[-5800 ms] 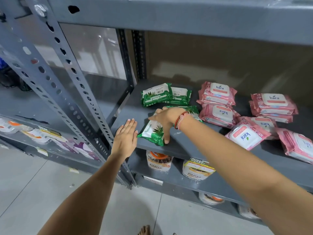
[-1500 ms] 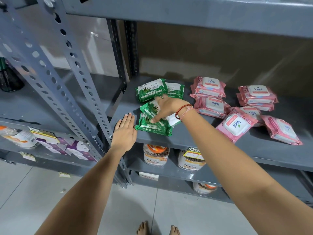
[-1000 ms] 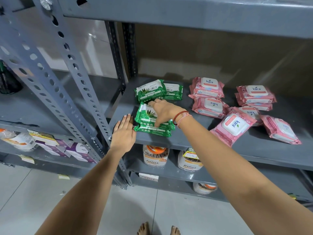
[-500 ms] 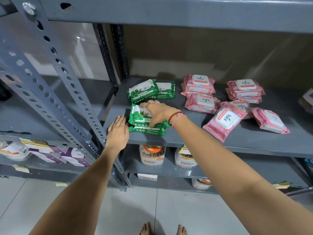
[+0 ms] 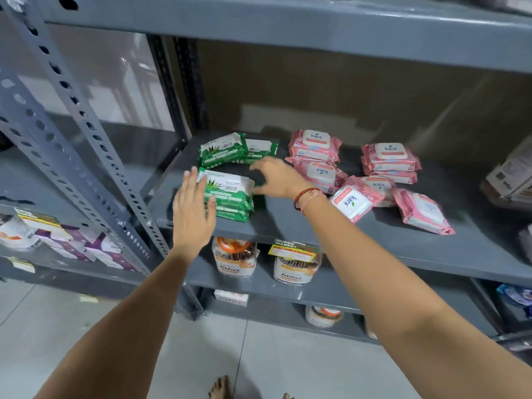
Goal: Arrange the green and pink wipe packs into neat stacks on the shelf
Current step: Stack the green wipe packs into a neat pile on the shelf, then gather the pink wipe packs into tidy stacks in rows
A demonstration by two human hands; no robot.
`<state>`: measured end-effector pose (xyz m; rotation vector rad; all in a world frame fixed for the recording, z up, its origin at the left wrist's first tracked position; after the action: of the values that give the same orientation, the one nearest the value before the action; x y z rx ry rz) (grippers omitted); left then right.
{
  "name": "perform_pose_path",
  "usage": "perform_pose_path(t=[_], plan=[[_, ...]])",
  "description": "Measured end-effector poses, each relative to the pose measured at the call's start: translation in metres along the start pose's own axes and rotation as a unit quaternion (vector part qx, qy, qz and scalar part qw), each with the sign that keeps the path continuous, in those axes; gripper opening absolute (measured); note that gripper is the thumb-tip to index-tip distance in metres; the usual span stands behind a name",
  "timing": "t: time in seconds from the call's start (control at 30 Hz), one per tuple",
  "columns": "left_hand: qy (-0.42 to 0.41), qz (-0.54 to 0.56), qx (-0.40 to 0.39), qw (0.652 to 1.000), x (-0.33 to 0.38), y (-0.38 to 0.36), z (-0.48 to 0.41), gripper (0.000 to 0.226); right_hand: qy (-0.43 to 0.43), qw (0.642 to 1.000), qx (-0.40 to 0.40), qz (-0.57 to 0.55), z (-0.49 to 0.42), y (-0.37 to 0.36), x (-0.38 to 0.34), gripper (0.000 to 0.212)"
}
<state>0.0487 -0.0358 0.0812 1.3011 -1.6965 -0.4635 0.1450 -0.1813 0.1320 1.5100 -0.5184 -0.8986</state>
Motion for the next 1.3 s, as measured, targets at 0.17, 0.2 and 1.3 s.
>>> perform_pose_path(t=[0.17, 0.2, 1.3], plan=[[-0.081, -0.035, -0.05, 0.995, 0.063, -0.034, 0.018, 0.051, -0.217, 0.964, 0.152, -0.033, 0.053, 0.037, 0.081, 0.039], [-0.094, -0.037, -0.061, 0.993, 0.074, -0.04, 0.021, 0.051, -0.256, 0.952, 0.165, -0.033, 0.064, 0.04, 0.095, 0.04], [-0.146, -0.072, -0.208, 0.964, 0.091, -0.12, 0.042, 0.048, -0.423, 0.882, -0.045, -0.201, 0.152, -0.02, 0.171, 0.059]])
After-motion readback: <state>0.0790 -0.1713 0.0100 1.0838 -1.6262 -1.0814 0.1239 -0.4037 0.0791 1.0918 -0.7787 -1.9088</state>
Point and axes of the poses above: each hand's wrist, its own z-axis away from the middle knuckle, its own y-axis out of the back of the hand, x = y × z, the point moved 8 cm from there along -z, towards the middle knuckle, and after that the axes turned 1 degree about z, right-handed, at the moved point
